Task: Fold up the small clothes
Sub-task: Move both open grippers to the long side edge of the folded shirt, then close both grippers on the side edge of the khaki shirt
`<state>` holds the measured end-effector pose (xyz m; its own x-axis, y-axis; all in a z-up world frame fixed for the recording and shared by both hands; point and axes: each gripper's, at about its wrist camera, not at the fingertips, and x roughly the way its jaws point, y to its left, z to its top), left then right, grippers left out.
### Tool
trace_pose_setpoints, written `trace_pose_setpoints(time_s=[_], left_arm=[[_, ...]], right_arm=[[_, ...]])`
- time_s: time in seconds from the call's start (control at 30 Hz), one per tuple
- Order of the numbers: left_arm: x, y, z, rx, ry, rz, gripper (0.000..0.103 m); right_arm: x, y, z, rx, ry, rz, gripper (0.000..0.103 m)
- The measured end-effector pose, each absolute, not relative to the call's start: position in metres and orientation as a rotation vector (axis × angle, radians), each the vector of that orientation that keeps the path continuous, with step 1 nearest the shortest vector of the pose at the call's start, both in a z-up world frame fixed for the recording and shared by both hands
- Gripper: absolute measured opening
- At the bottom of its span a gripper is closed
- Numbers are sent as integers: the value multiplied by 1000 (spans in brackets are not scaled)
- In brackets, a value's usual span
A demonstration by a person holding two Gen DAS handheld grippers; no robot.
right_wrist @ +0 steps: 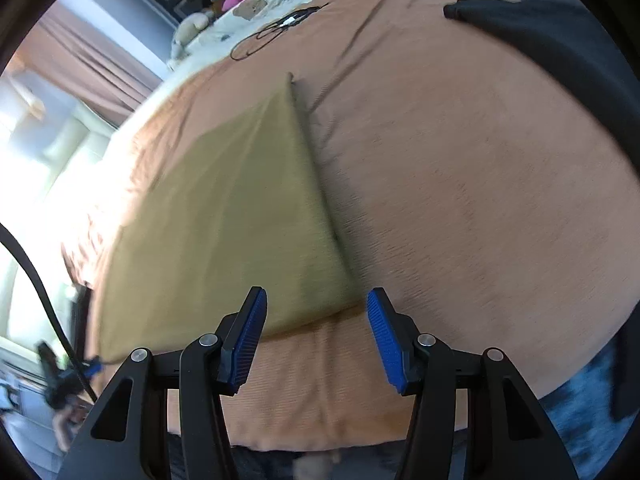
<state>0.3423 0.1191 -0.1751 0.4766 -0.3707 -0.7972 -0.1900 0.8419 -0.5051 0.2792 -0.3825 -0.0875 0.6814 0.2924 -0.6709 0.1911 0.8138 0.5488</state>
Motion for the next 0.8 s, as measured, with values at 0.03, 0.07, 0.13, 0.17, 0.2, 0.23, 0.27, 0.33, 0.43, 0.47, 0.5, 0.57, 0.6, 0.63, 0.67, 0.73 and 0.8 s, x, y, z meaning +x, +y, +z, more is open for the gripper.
trace_pose_setpoints(time_s=[0.03, 0.07, 0.13, 0.17, 0.2, 0.23, 0.27, 0.33, 0.43, 0.47, 0.5, 0.57, 0.6, 0.63, 0.67, 0.73, 0.8], left_arm=[[341, 118, -176, -612, 1086, -137, 41], [341, 117, -177, -627, 1089, -147, 42], [341, 114, -179, -649, 1106, -161, 42], [342, 112, -180, -654, 1113, -165, 42], [342, 111, -181, -658, 1118, -167, 42], [342, 109, -182, -662, 1122, -163, 42], [342, 109, -182, -669, 1123, -159, 42], [344, 111, -185, -706, 1122, -149, 42], [346, 116, -187, -745, 1106, -139, 42], [346, 117, -187, -754, 1100, -137, 42], [346, 118, -187, -763, 1092, -133, 42], [348, 118, -188, -771, 1080, -125, 42], [349, 118, -188, -767, 1079, -122, 42], [352, 117, -188, -764, 1082, -121, 42], [354, 117, -188, -763, 1086, -122, 42], [359, 118, -189, -773, 1089, -125, 42], [362, 118, -189, -771, 1091, -127, 42]], right_arm=[[278, -382, -90, 661, 832, 73, 51], [277, -382, -91, 676, 832, 83, 51], [277, -380, -97, 705, 839, 108, 51], [279, -379, -99, 711, 845, 116, 51], [280, -379, -102, 718, 850, 124, 51], [282, -383, -104, 726, 854, 129, 51], [283, -384, -106, 737, 857, 135, 51], [288, -389, -111, 751, 857, 138, 51], [291, -395, -116, 786, 844, 135, 51], [293, -396, -117, 798, 837, 134, 51], [291, -397, -117, 807, 831, 134, 51], [292, -400, -119, 822, 818, 133, 51], [293, -400, -120, 828, 814, 132, 51], [293, -400, -121, 831, 811, 131, 51], [292, -399, -122, 832, 809, 131, 51], [293, -399, -123, 826, 807, 131, 51], [292, -398, -124, 821, 804, 134, 51]])
